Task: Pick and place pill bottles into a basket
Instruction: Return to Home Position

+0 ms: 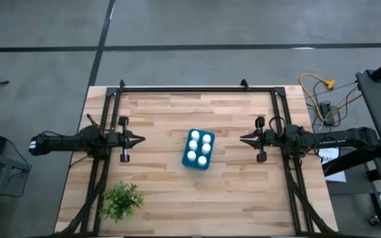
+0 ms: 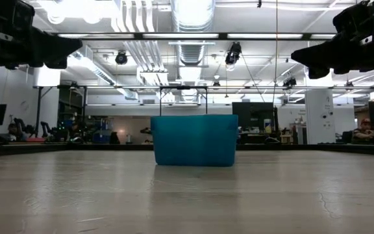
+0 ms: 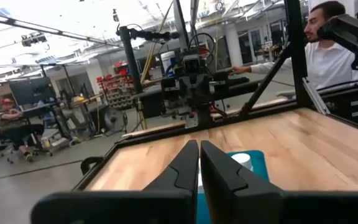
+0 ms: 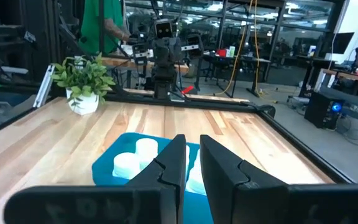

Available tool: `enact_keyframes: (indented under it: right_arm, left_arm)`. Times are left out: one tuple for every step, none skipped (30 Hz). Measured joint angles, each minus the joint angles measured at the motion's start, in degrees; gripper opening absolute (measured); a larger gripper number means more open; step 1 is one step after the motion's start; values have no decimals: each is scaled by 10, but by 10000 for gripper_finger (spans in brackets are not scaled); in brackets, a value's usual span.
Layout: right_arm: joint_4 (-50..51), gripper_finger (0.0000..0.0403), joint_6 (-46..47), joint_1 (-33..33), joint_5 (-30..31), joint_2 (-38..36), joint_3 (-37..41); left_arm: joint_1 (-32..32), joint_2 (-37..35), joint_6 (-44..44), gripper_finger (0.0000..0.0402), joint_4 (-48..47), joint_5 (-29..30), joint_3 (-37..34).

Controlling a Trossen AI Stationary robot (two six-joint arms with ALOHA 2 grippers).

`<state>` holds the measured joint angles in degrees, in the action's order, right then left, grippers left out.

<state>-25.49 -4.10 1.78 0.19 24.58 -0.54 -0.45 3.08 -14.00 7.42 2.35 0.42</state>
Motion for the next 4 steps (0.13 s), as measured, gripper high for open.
enact_keyframes:
  right_arm:
    - [1,38,0,0,0,0,0]
    - [1,38,0,0,0,0,0]
    - [3,38,0,0,0,0,0]
    - [9,38,1,0,0,0,0]
  left_arm:
    - [0,2,0,0,1,0,0]
    - [0,4,0,0,0,0,0]
    - [0,6,0,0,0,0,0]
    - [0,8,0,0,1,0,0]
